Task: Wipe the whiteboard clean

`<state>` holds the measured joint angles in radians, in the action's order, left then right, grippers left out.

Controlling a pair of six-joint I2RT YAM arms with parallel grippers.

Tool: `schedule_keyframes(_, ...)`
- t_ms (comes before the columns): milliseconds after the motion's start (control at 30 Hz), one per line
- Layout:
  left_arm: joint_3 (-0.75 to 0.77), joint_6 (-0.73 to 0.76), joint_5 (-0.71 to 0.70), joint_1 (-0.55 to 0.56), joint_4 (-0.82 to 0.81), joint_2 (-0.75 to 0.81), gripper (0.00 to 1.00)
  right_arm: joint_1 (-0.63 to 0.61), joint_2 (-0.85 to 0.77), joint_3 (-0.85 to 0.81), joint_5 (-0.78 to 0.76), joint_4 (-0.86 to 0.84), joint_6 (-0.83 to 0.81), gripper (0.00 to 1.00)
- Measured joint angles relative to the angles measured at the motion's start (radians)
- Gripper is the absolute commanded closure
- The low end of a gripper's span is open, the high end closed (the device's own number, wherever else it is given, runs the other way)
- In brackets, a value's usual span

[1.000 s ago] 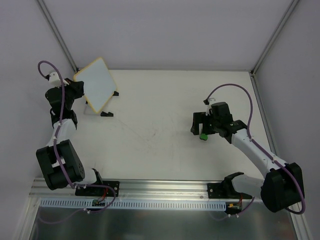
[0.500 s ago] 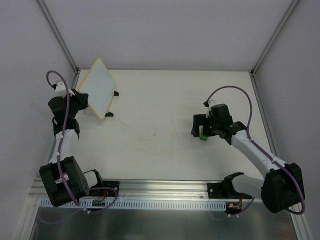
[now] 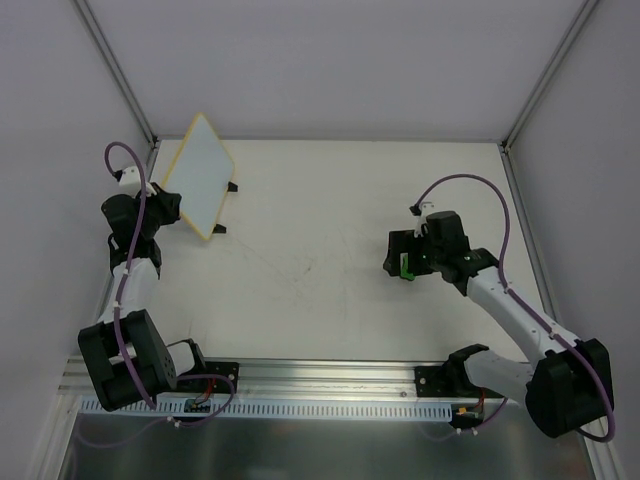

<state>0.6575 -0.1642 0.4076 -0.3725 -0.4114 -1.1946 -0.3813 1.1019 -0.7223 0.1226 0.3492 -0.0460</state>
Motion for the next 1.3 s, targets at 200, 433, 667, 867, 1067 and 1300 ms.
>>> schedule_keyframes(200,0.015,0.027,0.0,0.0,0.006,-0.029,1.0,0.0,-0.024,0.021,0.003,0.002,0.0,0.01)
schedule_keyframes(433,0.019,0.022,0.001,0.0,0.013,-0.051,1.0,0.0,-0.044,0.03,0.002,0.002,0.0,0.01)
schedule_keyframes(667,0.013,-0.005,-0.011,0.0,0.057,-0.034,1.0,0.0,-0.054,0.048,-0.006,0.004,0.001,0.01)
schedule_keyframes(867,0.004,-0.005,-0.017,0.0,0.095,-0.014,1.0,0.0,-0.073,0.066,-0.019,0.006,0.001,0.01)
schedule_keyframes(1067,-0.002,-0.001,-0.024,0.0,0.128,0.01,1.0,0.0,-0.085,0.067,-0.037,0.006,0.0,0.01)
schedule_keyframes(1300,-0.002,0.021,-0.027,0.0,0.201,0.06,1.0,0.0,-0.09,0.067,-0.046,0.006,0.001,0.01)
